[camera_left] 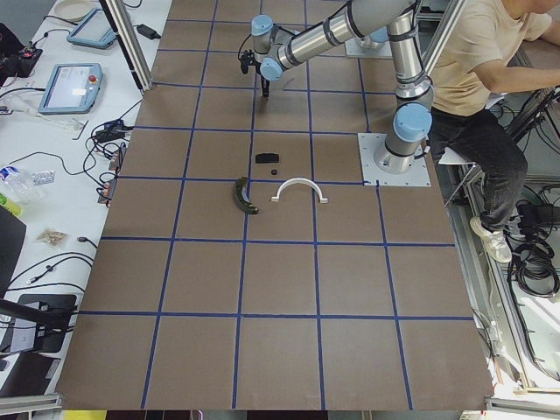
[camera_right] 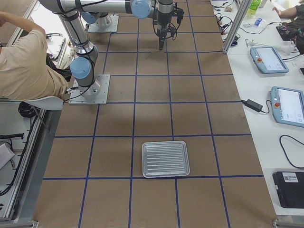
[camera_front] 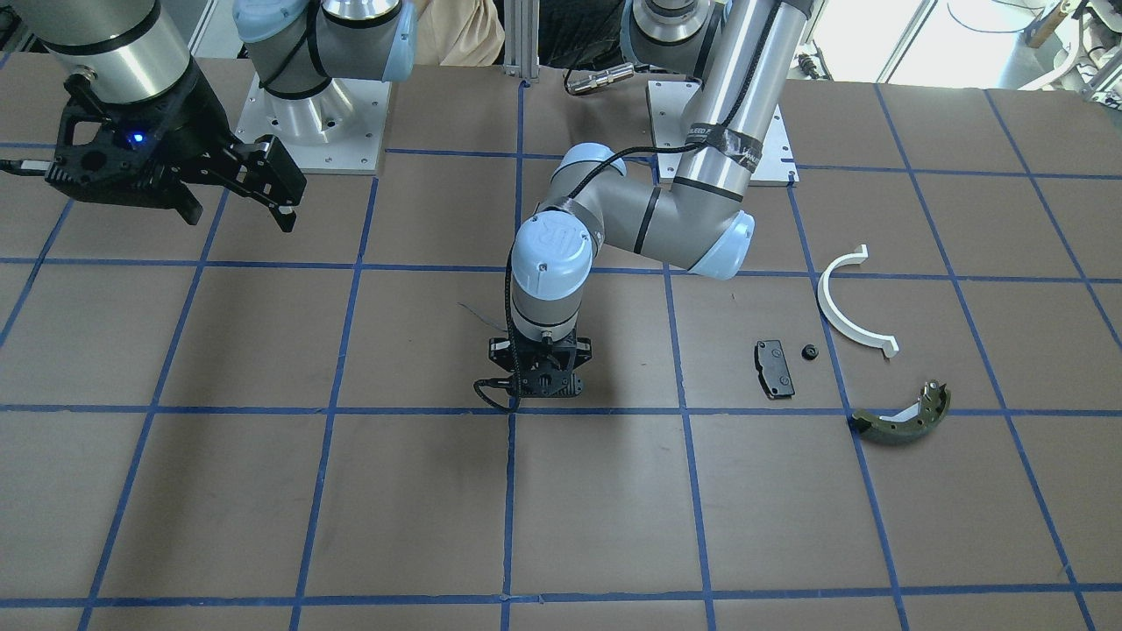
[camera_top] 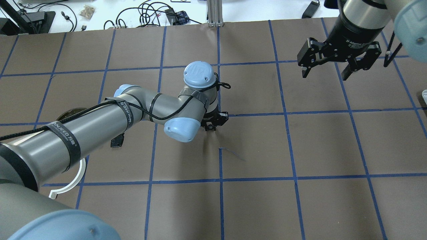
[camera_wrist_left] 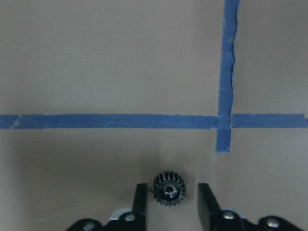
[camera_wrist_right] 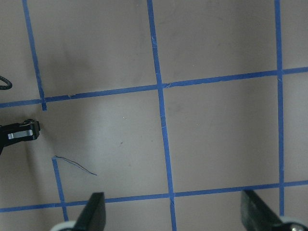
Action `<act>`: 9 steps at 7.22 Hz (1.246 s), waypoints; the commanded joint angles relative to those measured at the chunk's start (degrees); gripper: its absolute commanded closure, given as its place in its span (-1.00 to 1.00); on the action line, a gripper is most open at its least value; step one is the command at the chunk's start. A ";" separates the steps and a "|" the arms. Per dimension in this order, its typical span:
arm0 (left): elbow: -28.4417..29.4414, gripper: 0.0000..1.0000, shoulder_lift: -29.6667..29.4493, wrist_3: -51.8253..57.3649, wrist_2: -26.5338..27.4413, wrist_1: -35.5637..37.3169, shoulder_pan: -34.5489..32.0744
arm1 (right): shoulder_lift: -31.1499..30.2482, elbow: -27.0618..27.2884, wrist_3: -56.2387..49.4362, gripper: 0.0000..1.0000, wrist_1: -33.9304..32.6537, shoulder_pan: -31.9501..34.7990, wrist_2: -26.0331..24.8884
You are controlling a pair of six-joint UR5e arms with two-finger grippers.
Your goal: Place bearing gear from tray to pile
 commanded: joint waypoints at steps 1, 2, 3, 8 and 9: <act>-0.01 1.00 0.14 0.27 0.09 0.11 0.01 | -0.46 -0.33 0.74 -1.00 0.03 0.23 -1.44; 0.77 1.00 1.01 0.44 0.09 -0.32 0.36 | -0.46 -0.33 0.84 -1.00 0.03 0.58 -1.35; 1.91 1.00 2.76 2.97 0.17 -1.55 1.67 | -0.55 -0.24 0.92 -1.00 0.03 1.11 -1.44; 7.38 1.00 14.10 24.18 2.10 -34.68 25.28 | -0.46 0.38 1.19 -1.00 0.12 1.20 -1.70; 4.32 1.00 14.99 31.31 8.37 -33.13 27.15 | -0.46 0.46 1.01 -1.00 0.12 1.20 -1.70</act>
